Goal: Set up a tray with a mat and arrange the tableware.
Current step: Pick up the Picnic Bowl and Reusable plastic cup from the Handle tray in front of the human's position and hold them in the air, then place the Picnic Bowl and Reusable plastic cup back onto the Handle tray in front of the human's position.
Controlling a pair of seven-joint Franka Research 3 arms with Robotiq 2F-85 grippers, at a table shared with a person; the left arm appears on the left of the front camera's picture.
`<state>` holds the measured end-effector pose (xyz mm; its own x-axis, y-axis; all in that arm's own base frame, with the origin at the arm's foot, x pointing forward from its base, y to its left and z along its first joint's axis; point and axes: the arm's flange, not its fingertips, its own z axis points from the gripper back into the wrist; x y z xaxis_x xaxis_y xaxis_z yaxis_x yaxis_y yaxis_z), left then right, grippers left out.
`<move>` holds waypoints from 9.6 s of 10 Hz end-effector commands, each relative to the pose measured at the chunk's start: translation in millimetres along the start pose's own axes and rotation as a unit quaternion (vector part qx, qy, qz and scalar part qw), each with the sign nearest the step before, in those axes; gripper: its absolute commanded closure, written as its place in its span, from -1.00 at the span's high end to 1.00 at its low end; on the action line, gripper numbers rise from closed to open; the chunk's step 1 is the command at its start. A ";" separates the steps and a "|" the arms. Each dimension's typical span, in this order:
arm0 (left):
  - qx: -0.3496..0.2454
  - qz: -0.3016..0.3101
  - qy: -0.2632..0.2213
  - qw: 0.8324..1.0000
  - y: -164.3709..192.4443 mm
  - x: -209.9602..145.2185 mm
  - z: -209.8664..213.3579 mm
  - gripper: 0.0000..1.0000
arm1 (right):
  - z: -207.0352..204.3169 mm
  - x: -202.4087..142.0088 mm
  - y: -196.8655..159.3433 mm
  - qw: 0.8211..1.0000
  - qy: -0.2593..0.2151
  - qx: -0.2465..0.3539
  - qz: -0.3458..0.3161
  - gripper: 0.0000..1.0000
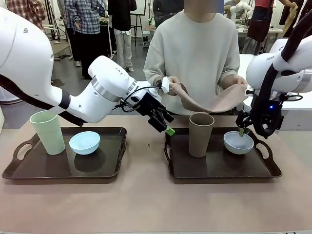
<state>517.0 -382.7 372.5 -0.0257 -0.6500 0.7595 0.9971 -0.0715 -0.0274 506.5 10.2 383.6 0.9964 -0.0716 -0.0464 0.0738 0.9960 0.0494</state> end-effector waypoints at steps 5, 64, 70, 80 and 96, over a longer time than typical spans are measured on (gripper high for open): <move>-0.007 -0.032 -0.066 0.997 2.4 -20.9 -29.9 1.00 | -20.6 8.8 -2.7 1.000 0.005 0.017 0.018 1.00; 0.092 -0.094 -0.091 0.987 -81.3 148.1 -1.8 -0.91 | 190.3 -131.8 -5.1 0.998 -0.023 0.045 0.042 -1.00; 0.092 -0.094 -0.091 0.987 -81.3 148.1 -1.8 -0.91 | 190.3 -131.8 -5.1 0.998 -0.023 0.045 0.042 -1.00; 0.092 -0.094 -0.091 0.987 -81.3 148.1 -1.8 -0.91 | 190.3 -131.8 -5.1 0.998 -0.023 0.045 0.042 -1.00; 0.058 -0.077 -0.124 0.988 -67.8 90.1 -33.1 0.62 | 132.1 -87.4 -2.4 0.997 -0.034 0.044 0.046 -0.92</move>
<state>440.5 -469.4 438.4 -0.1662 -0.4753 0.8640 0.9846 -0.0327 0.1715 410.4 3.2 540.7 1.0000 0.0017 0.0091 -0.0030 0.9907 0.1359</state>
